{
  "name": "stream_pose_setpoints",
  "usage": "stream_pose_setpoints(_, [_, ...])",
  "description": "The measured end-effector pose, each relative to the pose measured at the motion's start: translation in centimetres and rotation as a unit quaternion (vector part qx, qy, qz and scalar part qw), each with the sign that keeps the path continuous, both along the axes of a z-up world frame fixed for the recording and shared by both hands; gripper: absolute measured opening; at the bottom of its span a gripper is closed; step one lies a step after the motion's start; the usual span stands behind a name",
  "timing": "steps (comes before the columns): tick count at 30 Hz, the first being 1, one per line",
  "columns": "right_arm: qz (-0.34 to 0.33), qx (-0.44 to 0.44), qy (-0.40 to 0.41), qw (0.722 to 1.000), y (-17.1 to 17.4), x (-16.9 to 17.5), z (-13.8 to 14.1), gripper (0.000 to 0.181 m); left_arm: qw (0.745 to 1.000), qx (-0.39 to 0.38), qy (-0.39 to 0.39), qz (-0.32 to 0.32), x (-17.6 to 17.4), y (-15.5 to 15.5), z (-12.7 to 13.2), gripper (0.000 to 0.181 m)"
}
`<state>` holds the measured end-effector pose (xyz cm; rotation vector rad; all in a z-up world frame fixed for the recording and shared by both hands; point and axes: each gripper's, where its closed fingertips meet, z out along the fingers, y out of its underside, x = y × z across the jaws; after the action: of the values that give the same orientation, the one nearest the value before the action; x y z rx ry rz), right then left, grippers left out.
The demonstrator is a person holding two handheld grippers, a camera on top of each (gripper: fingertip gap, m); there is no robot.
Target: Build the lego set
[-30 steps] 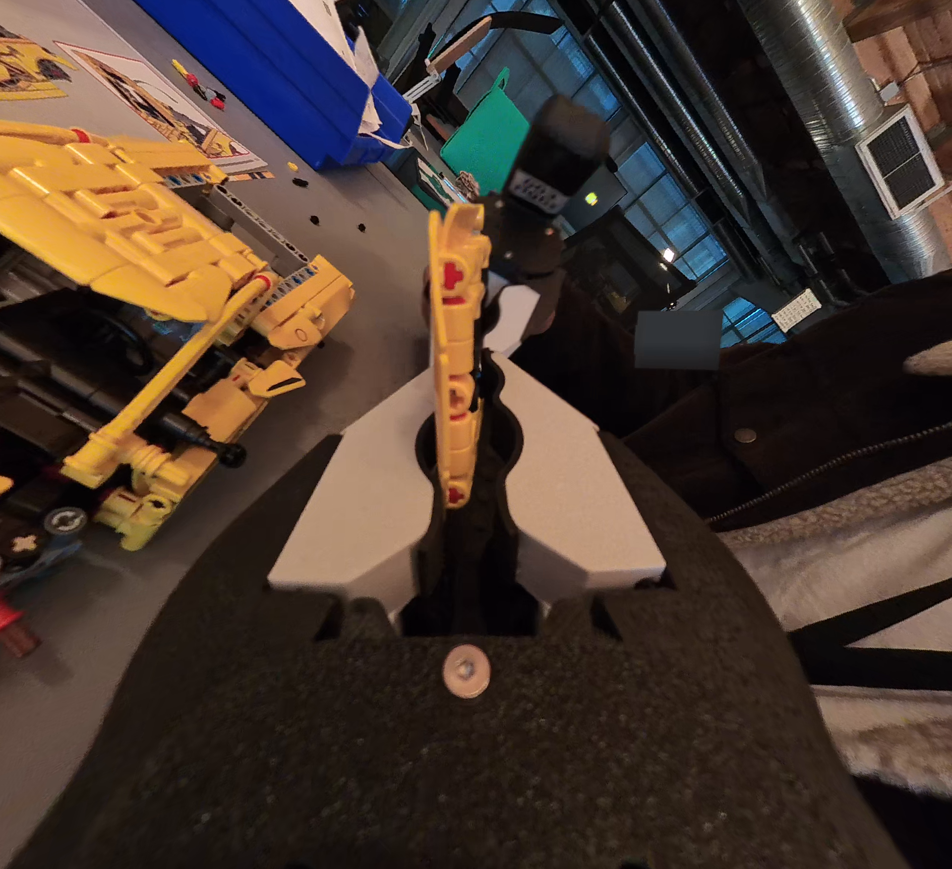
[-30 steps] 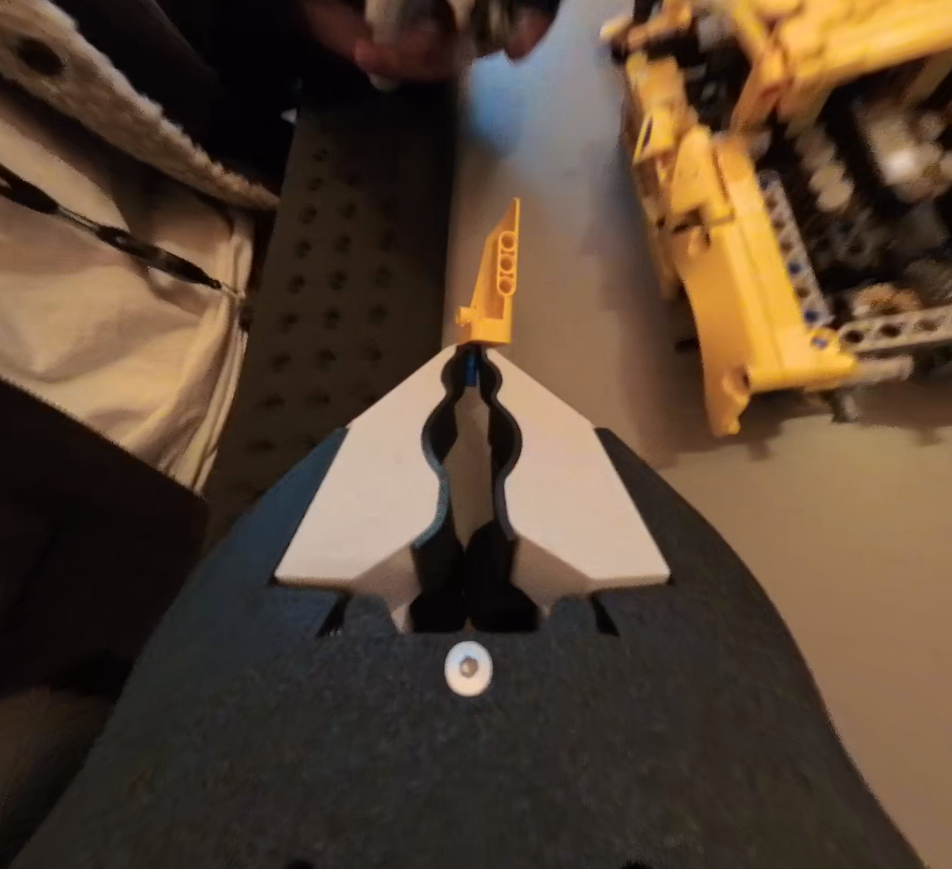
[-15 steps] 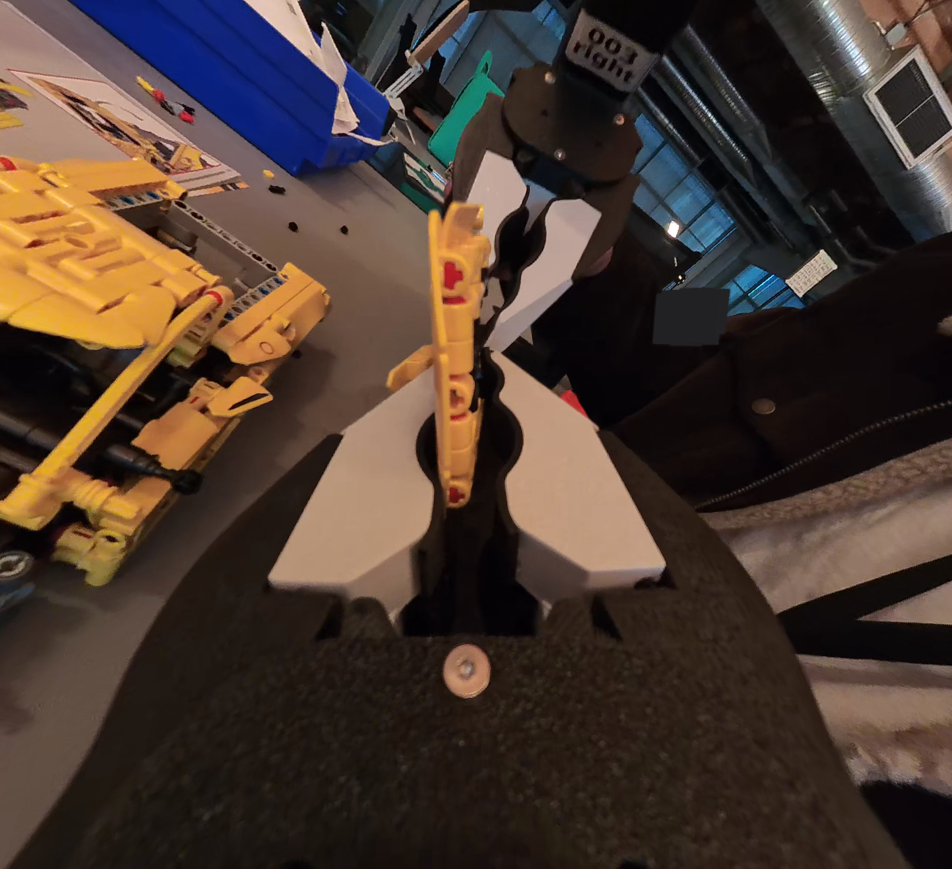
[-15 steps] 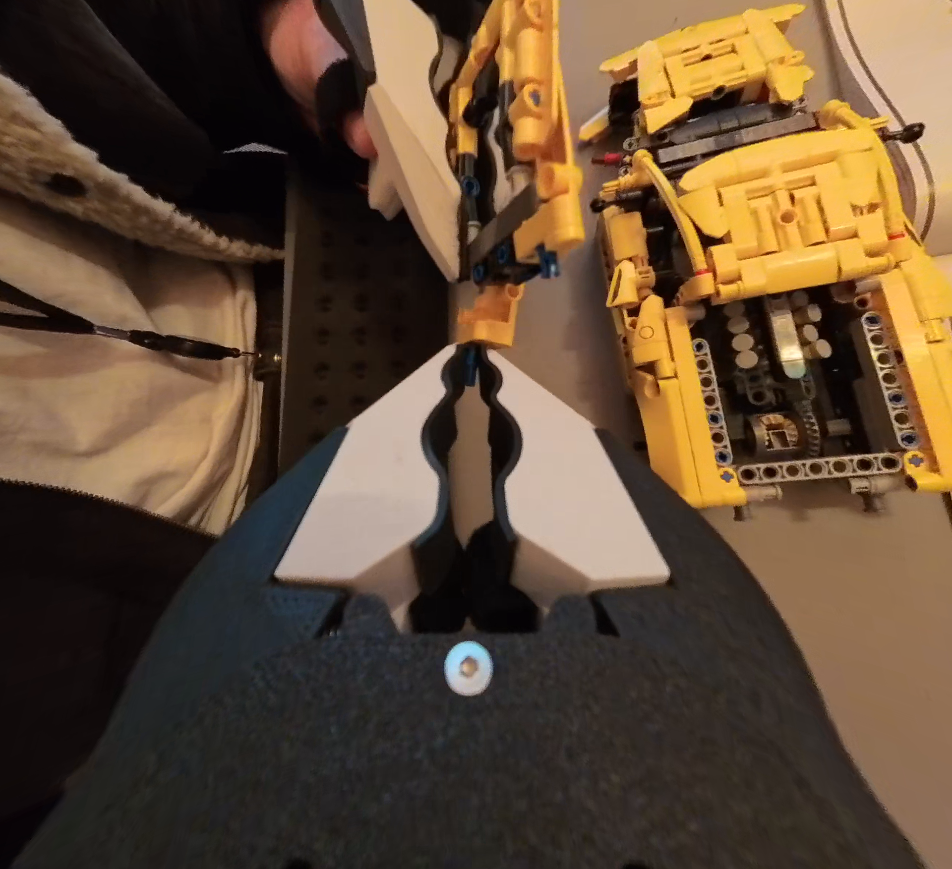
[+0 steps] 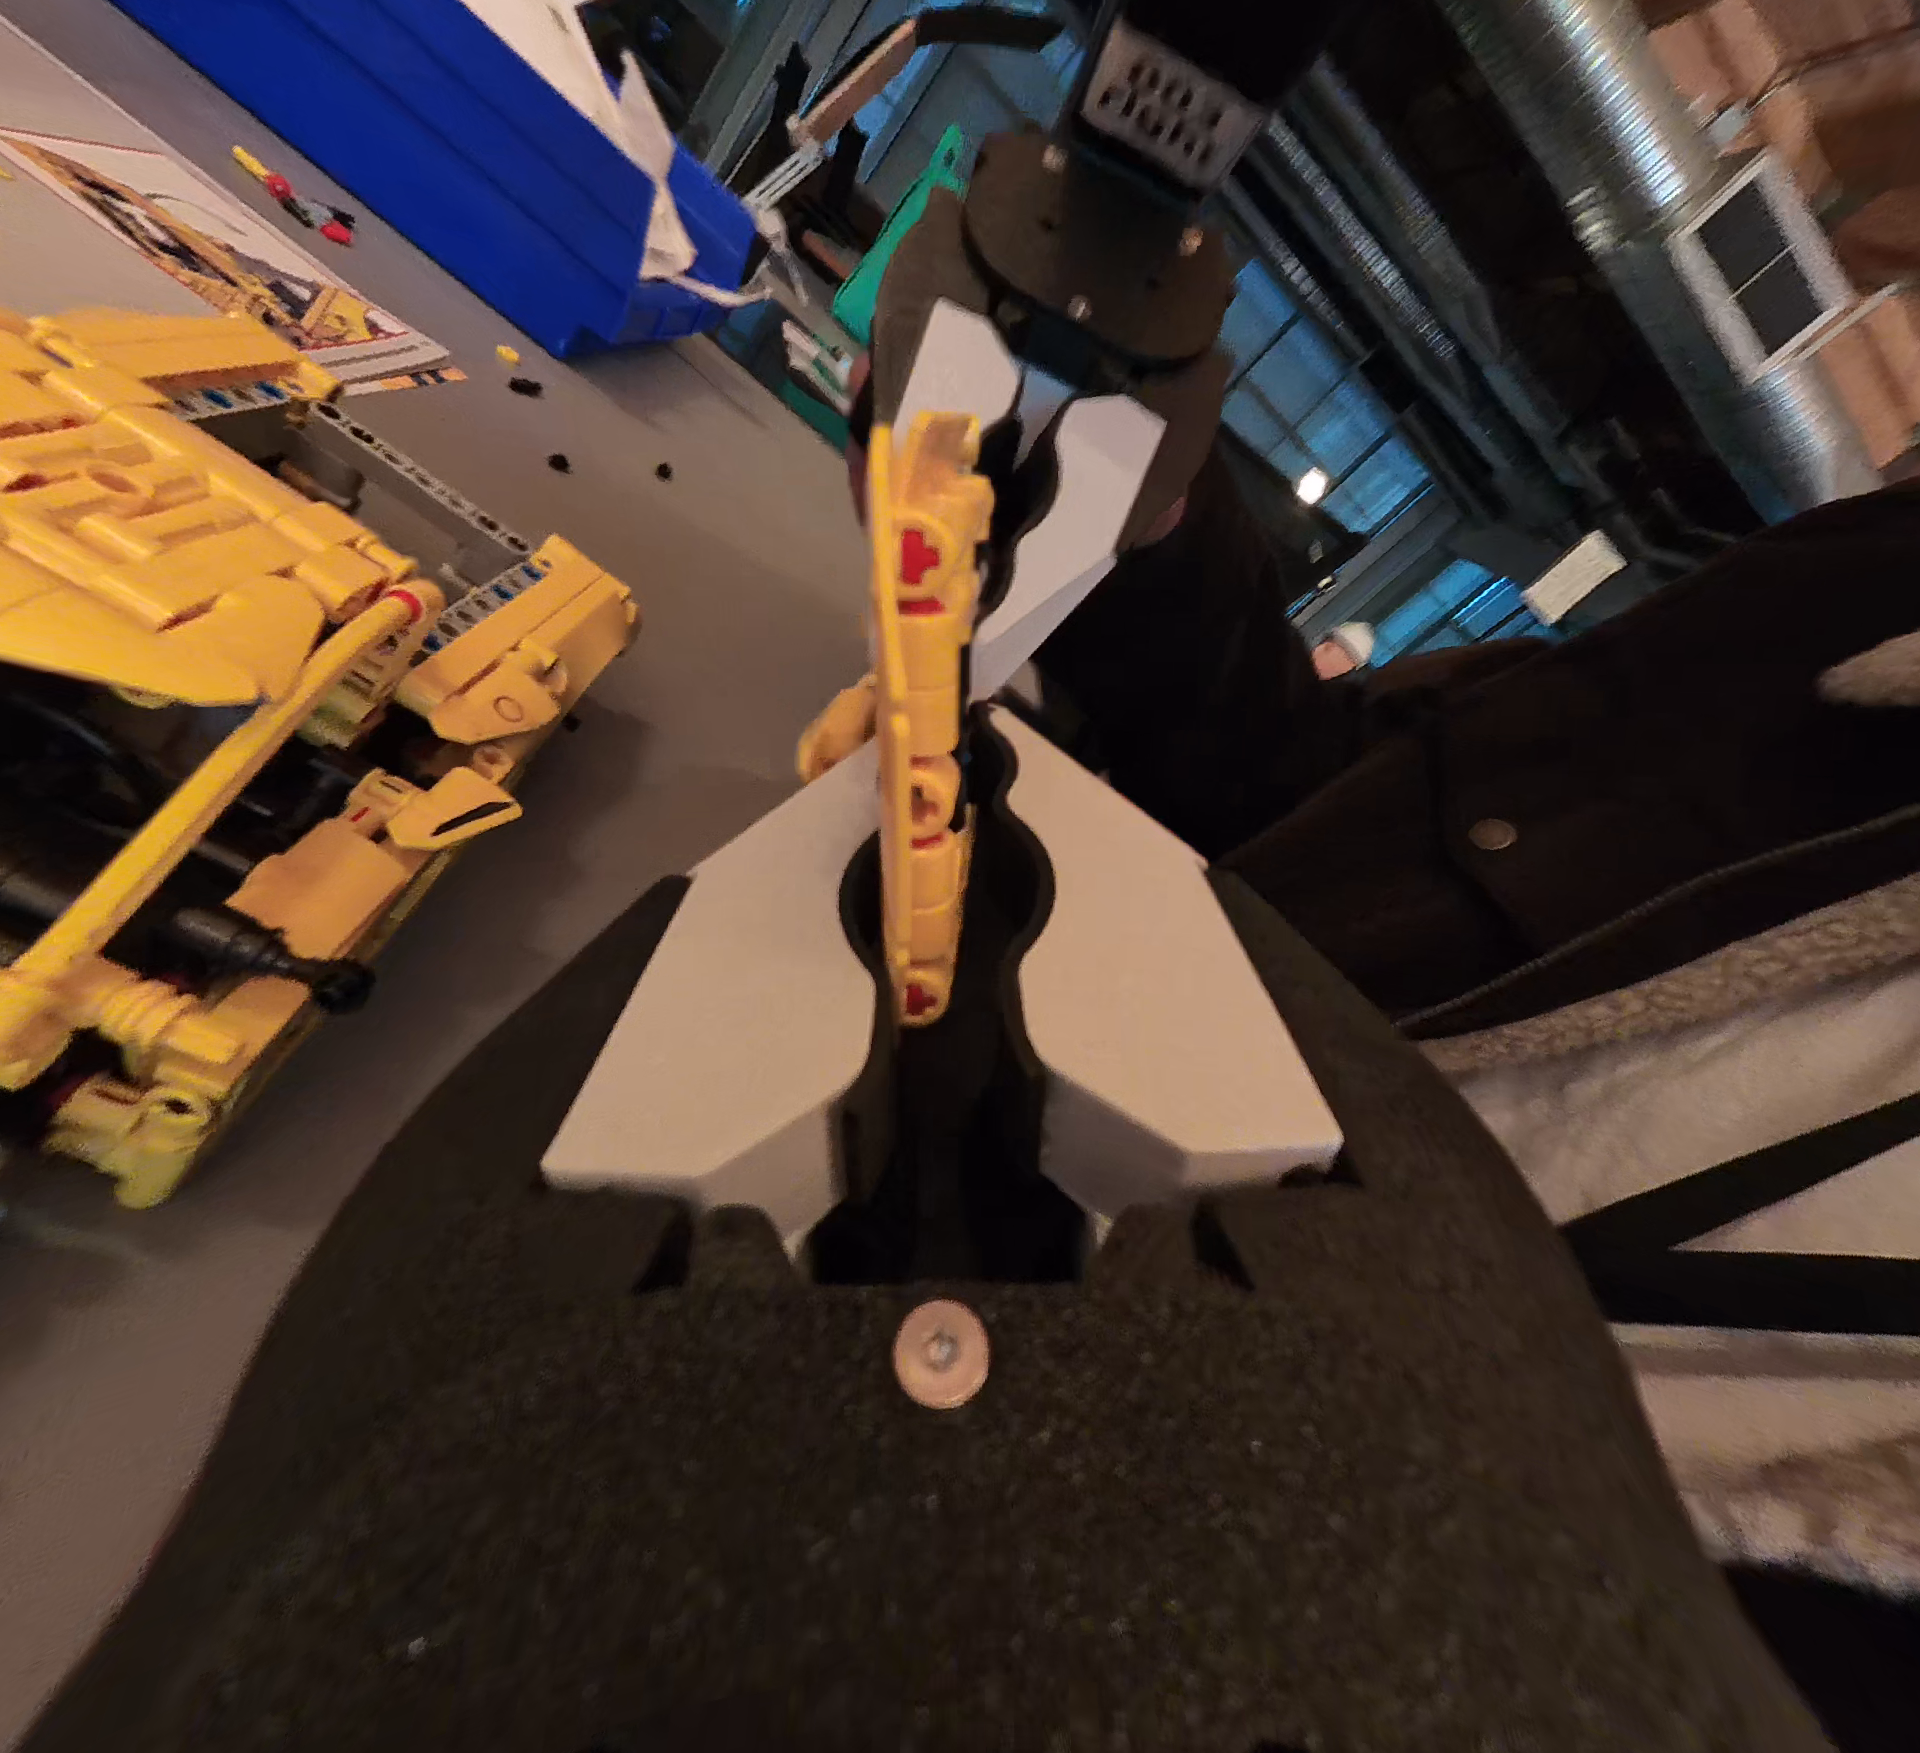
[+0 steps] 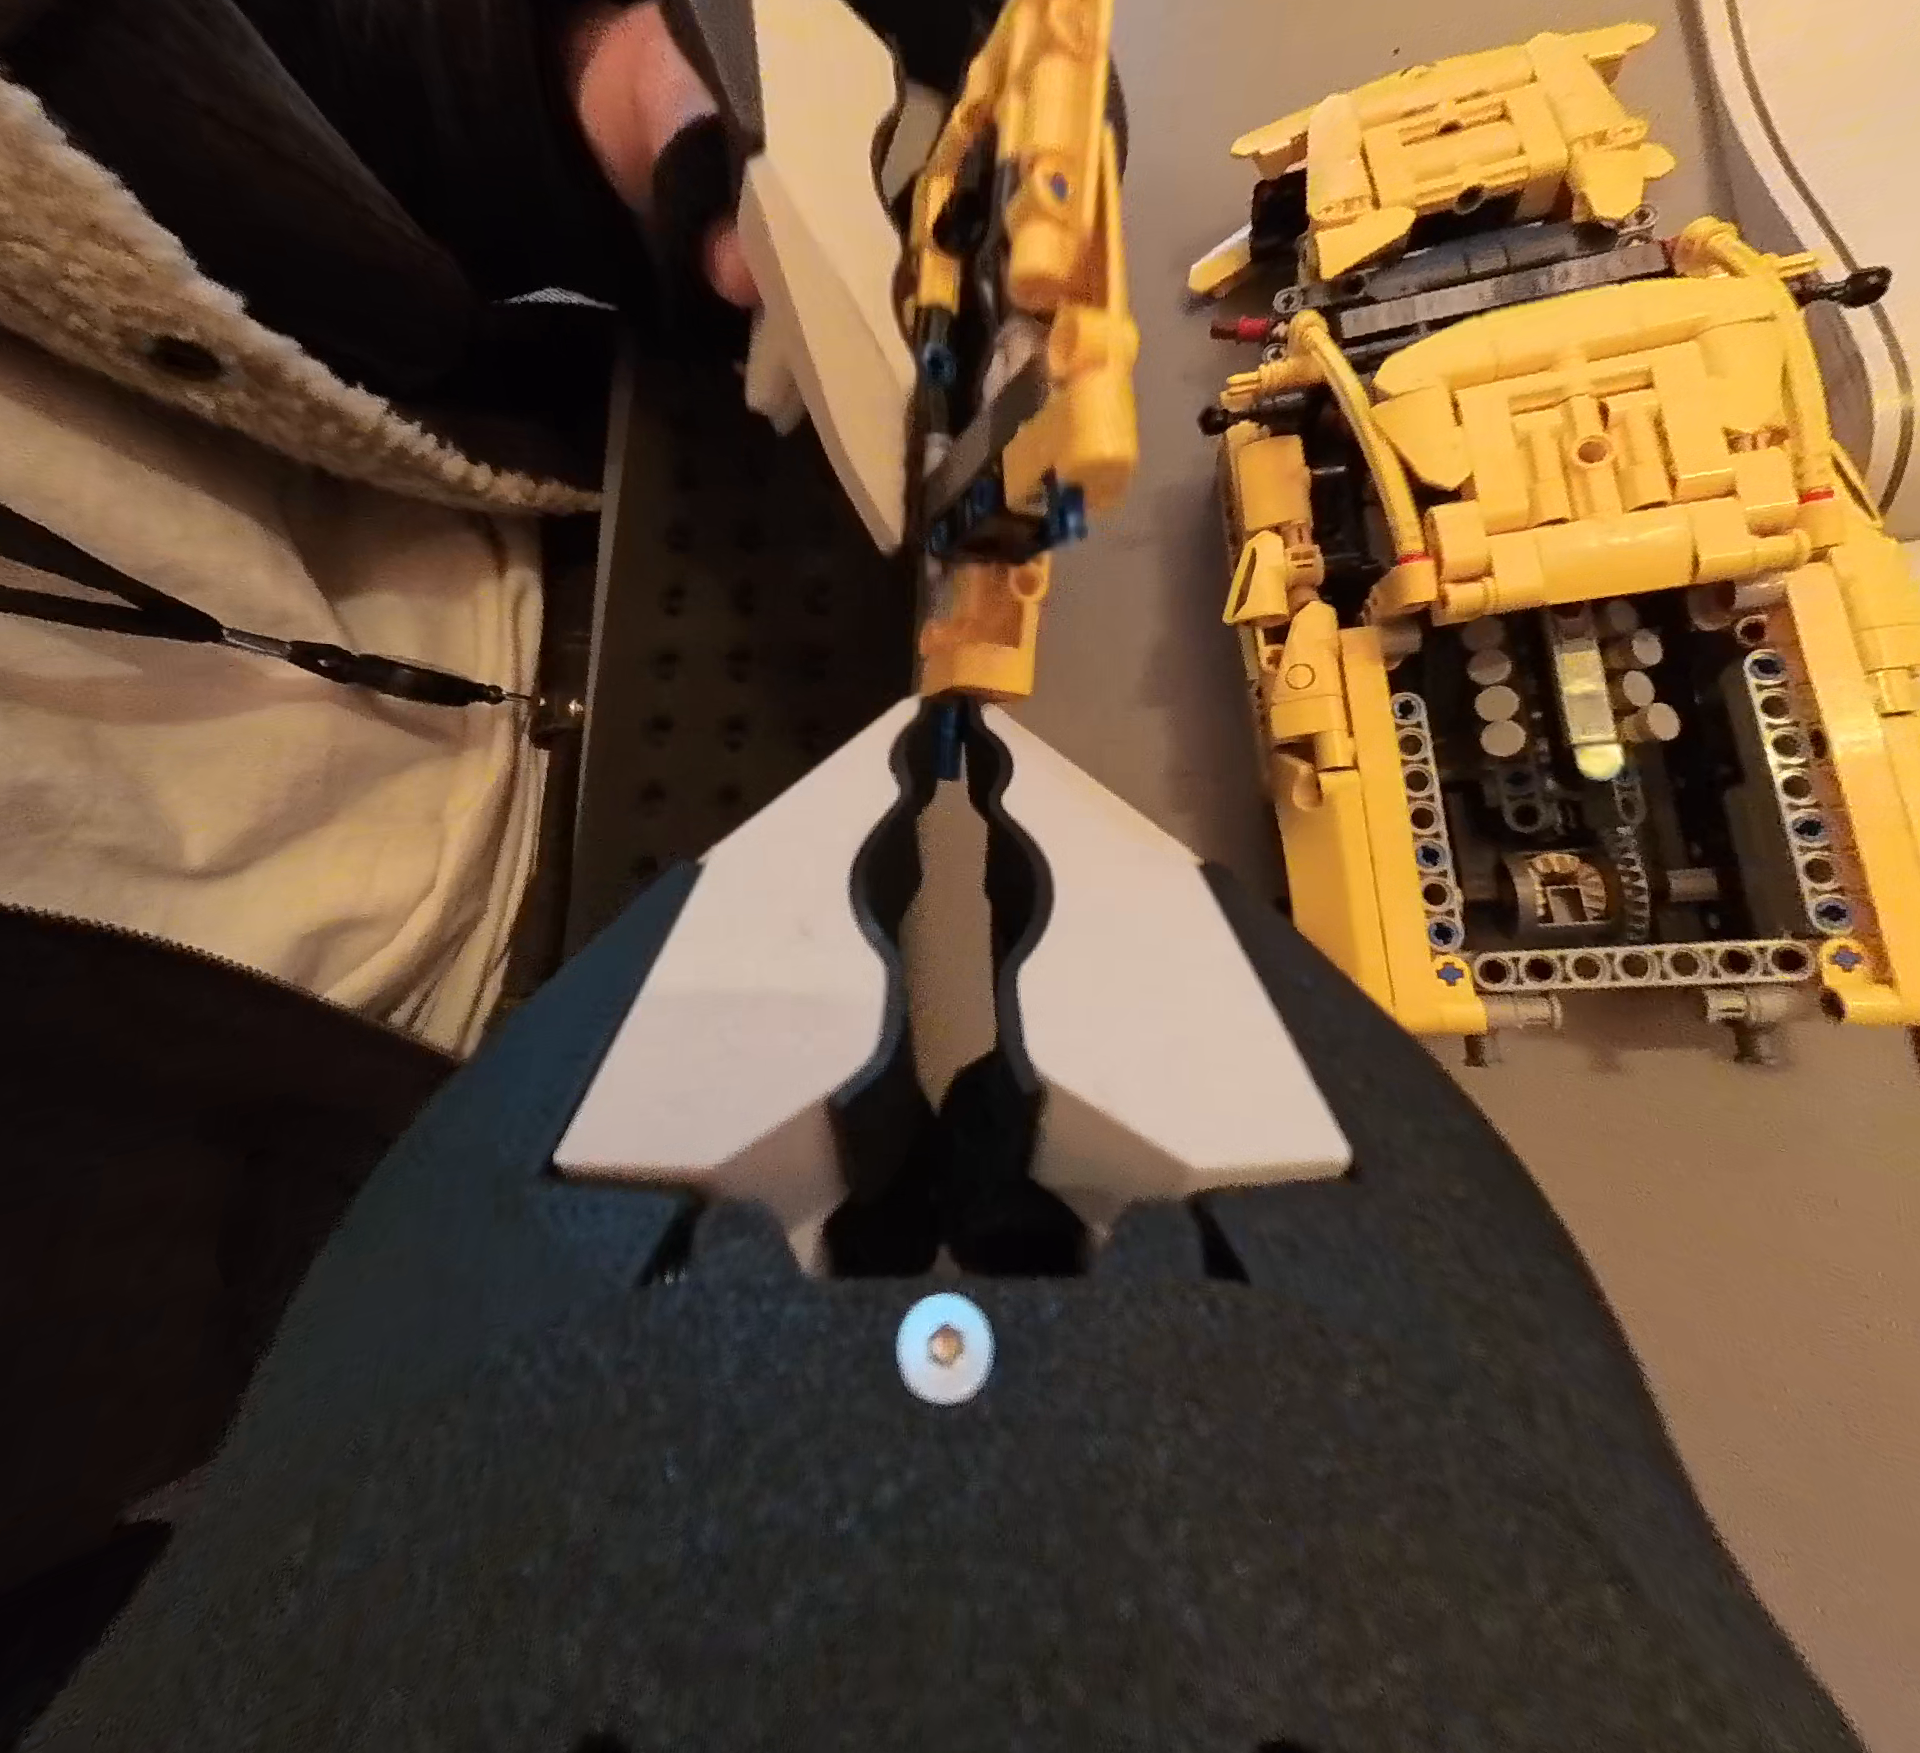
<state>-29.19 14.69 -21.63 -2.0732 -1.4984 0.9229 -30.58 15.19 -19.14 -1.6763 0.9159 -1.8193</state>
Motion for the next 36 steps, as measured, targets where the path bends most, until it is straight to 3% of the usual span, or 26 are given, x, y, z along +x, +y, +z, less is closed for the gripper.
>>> stream_pose_setpoints(4, [0.052, 0.054, -0.058, 0.995, -0.6, 1.7, -3.4, 0.005, 0.998, -0.045, -0.049, 0.017, -1.4, 1.5, 1.2, 0.008])
stream_pose_setpoints(9, [0.086, 0.134, -0.091, 0.983, -0.5, 2.8, -7.4, 0.005, 0.999, -0.018, -0.017, 0.029, -1.1, 1.6, 0.4, 0.008])
stream_pose_setpoints(12, [0.092, 0.144, -0.063, 0.983, -1.1, 2.5, -8.1, 0.005, 0.999, 0.02, 0.01, 0.029, -0.7, 1.1, -0.1, 0.008])
stream_pose_setpoints(15, [0.085, 0.097, -0.034, 0.991, -1.7, 2.3, -7.9, 0.009, 0.999, 0.025, 0.011, 0.022, -0.5, 0.8, -0.1, 0.008])
stream_pose_setpoints(17, [0.068, 0.063, -0.007, 0.996, -1.7, 2.0, -7.0, 0.022, 0.999, 0.027, 0.008, 0.022, -0.5, 0.8, 0.0, 0.008])
stream_pose_setpoints(20, [0.011, 0.04, 0.102, 0.994, -0.5, 0.9, -2.6, 0.025, 0.998, 0.053, 0.007, 0.019, -0.4, 0.4, 0.2, 0.008])
stream_pose_setpoints(24, [-0.043, 0.025, 0.266, 0.963, 0.9, -0.7, 3.7, 0.038, 0.992, 0.128, 0.012, 0.008, 0.1, -1.0, 0.4, 0.008])
stream_pose_setpoints(26, [-0.03, 0.018, 0.282, 0.959, 0.3, -1.8, 4.4, 0.039, 0.987, 0.161, 0.017, 0.005, 0.4, -1.6, 0.4, 0.009])
stream_pose_setpoints(29, [-0.03, 0.025, 0.274, 0.961, 0.3, -2.6, 4.5, 0.016, 0.984, 0.175, 0.024, 0.004, 0.5, -1.9, 0.2, 0.009])
stream_pose_setpoints(36, [-0.045, 0.018, 0.266, 0.963, 0.8, -2.3, 4.8, 0.016, 0.988, 0.156, 0.01, 0.021, -0.1, -0.9, 0.6, 0.012])
